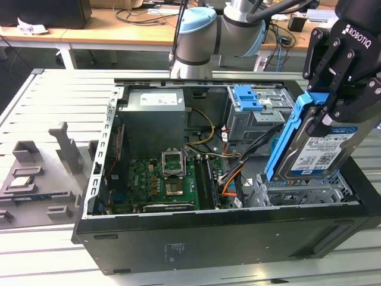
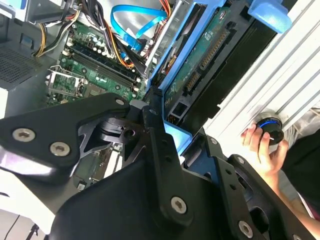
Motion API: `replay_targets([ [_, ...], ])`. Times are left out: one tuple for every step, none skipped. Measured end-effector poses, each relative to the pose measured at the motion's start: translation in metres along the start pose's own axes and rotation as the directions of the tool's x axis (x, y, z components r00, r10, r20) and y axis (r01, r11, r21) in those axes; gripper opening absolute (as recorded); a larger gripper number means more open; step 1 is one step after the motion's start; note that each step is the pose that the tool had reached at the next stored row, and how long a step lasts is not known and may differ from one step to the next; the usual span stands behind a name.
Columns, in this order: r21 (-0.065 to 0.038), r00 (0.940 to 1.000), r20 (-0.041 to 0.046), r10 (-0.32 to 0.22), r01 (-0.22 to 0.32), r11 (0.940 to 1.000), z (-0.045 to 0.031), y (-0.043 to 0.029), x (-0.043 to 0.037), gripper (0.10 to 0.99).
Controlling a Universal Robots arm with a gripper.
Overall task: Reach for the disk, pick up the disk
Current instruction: 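Pick up the disk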
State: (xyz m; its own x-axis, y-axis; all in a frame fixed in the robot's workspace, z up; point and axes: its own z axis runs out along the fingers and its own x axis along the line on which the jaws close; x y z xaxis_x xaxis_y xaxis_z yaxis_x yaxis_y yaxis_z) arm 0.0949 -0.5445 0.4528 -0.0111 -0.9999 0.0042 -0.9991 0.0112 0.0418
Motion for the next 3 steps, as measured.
replay_targets([
  [0.000, 1.0000, 0.0000, 0.000, 0.000, 1.0000, 0.0001, 0.0000, 0.0000, 0.369],
  [0.000, 1.0000, 0.0000, 0.000, 0.000, 1.0000, 0.0001, 0.0000, 0.0000, 0.369],
  [0.000, 1.0000, 0.0000, 0.000, 0.000, 1.0000, 0.0001, 0.0000, 0.0000, 0.369],
])
